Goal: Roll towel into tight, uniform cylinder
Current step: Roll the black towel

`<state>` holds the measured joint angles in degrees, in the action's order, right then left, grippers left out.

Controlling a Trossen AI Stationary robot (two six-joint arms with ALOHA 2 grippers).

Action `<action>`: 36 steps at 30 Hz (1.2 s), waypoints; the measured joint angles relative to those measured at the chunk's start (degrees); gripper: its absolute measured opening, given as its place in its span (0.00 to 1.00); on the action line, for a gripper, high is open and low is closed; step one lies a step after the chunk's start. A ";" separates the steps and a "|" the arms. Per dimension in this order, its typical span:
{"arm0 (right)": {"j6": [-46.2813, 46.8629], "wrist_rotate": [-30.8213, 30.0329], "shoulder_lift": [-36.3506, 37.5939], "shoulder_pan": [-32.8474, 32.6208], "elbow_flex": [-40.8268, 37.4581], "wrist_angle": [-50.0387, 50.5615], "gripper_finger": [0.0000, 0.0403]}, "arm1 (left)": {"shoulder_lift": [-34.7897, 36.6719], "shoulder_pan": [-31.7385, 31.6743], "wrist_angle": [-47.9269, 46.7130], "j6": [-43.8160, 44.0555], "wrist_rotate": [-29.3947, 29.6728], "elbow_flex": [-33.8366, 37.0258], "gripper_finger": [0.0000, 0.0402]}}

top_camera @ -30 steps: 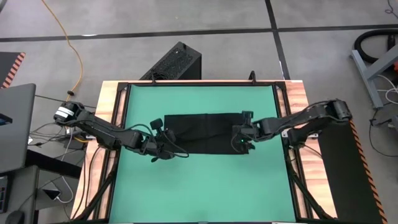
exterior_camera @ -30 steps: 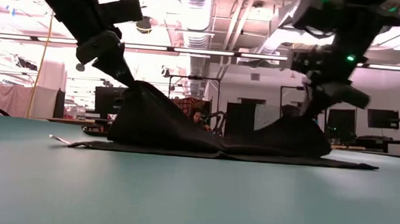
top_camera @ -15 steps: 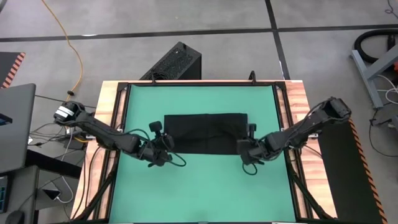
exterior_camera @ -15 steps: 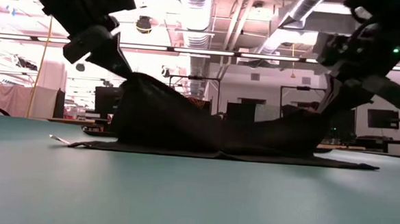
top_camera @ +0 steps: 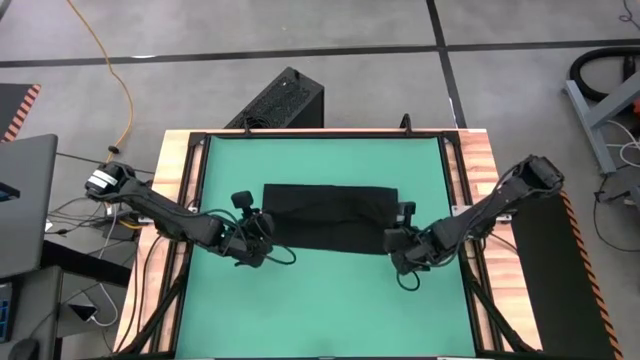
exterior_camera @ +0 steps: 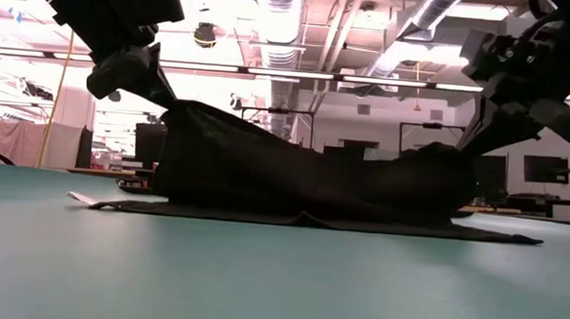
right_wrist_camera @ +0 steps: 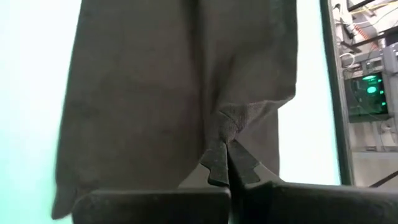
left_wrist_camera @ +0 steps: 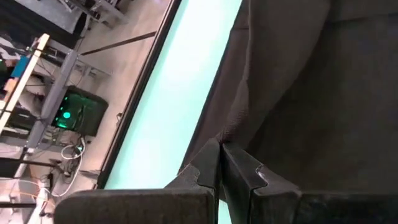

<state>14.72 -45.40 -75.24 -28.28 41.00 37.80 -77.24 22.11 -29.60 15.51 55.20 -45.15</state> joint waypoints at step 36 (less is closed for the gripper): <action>4.83 -8.24 0.00 -3.50 2.73 6.80 0.00 | 2.67 0.20 7.53 0.17 -5.34 3.32 0.00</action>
<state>19.55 -53.64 -75.24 -31.78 43.72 44.60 -74.56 22.31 -22.07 15.68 49.86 -41.82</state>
